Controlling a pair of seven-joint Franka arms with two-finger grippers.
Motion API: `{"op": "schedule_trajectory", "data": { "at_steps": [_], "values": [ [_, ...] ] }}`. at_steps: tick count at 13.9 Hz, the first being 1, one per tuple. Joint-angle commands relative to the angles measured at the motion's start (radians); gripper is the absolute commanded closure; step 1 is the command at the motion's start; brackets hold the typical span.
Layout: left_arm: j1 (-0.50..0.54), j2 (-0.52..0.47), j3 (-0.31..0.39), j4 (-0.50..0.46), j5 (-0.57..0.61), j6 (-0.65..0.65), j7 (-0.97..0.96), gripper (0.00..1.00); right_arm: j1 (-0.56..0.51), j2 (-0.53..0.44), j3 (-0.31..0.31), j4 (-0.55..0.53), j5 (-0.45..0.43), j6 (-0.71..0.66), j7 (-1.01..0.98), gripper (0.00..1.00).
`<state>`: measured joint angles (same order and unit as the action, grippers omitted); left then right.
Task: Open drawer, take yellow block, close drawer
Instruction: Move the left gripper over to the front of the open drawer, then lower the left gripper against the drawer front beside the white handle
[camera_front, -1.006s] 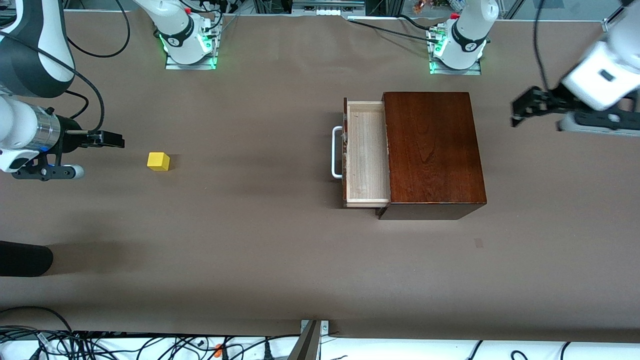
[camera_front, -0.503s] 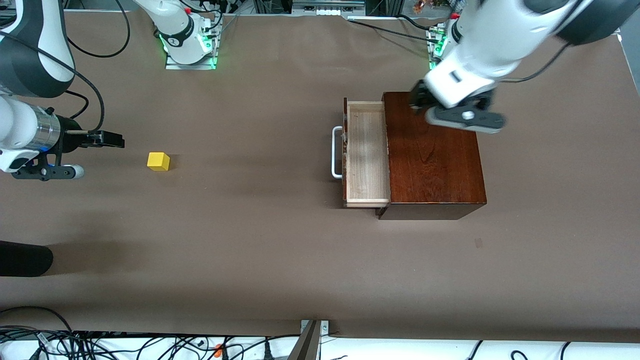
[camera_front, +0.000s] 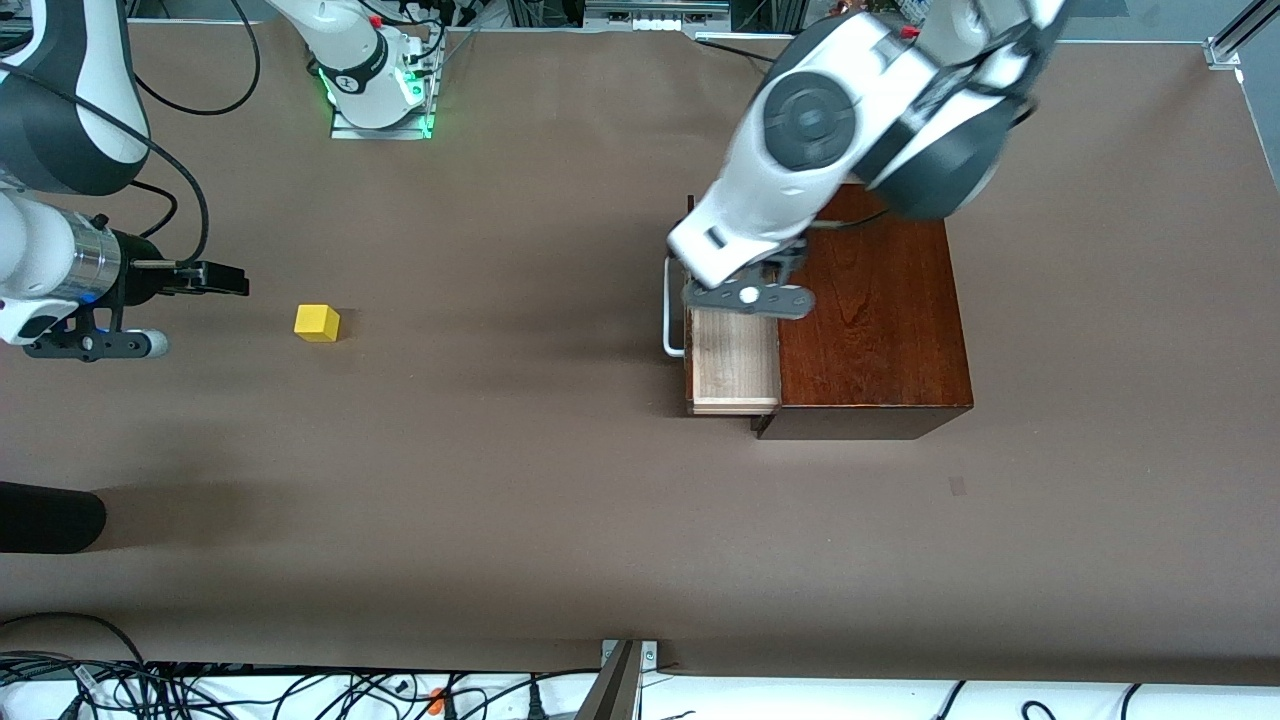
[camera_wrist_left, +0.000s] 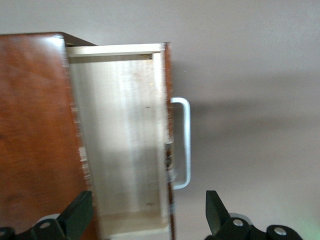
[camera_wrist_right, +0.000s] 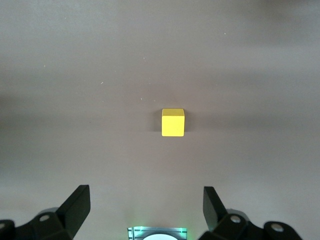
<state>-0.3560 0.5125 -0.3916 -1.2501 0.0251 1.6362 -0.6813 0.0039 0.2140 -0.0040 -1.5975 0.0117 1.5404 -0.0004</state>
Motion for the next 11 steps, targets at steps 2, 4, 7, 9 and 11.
{"op": "schedule_trajectory", "data": {
  "at_steps": [2, 4, 7, 9, 11],
  "values": [
    [-0.109, 0.119, 0.011, 0.077, 0.093, 0.071, -0.125, 0.00, 0.001, -0.004, -0.001, 0.007, 0.004, -0.013, -0.004, 0.00],
    [-0.133, 0.147, 0.011, 0.075, 0.102, 0.106, -0.149, 0.00, 0.001, -0.005, -0.001, 0.007, 0.002, -0.013, -0.003, 0.00],
    [-0.162, 0.165, 0.013, 0.069, 0.178, 0.113, -0.139, 0.72, 0.001, -0.004, -0.001, 0.007, 0.004, -0.013, -0.003, 0.00],
    [-0.185, 0.175, 0.010, 0.066, 0.255, 0.108, -0.139, 1.00, 0.001, -0.005, -0.001, 0.007, 0.004, -0.013, -0.004, 0.00],
    [-0.207, 0.188, 0.016, 0.063, 0.260, 0.105, -0.139, 1.00, 0.001, -0.005, -0.001, 0.007, 0.004, -0.013, -0.004, 0.00]
  ]
}}
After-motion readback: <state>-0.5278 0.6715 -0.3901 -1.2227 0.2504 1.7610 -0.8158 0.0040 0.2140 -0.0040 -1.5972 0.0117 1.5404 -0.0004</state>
